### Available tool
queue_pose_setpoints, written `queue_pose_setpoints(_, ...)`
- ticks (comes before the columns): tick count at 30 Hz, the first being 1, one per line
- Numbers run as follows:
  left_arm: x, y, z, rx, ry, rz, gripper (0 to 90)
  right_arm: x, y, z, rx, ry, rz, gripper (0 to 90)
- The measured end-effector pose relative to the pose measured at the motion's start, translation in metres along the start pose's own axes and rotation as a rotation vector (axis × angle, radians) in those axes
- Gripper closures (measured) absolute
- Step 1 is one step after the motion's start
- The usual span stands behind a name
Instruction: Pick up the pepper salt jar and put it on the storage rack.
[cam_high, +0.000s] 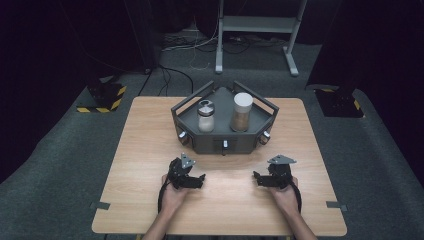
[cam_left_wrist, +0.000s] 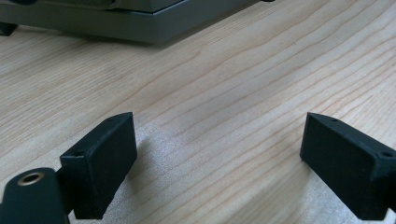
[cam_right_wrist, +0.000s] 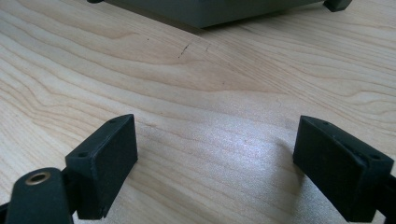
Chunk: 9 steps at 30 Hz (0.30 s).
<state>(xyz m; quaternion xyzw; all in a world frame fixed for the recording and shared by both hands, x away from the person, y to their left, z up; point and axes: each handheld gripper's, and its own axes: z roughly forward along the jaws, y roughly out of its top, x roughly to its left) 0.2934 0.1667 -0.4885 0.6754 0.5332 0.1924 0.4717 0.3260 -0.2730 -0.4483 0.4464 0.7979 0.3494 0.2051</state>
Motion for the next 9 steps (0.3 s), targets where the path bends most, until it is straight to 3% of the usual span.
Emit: queue_pose_setpoints(9, -0.0001, 0.0001, 0.0002, 0.000, 0.000, -0.001, 10.5, 0.0000, 0.0001, 0.0000, 0.000, 0.000, 0.000, 13.1)
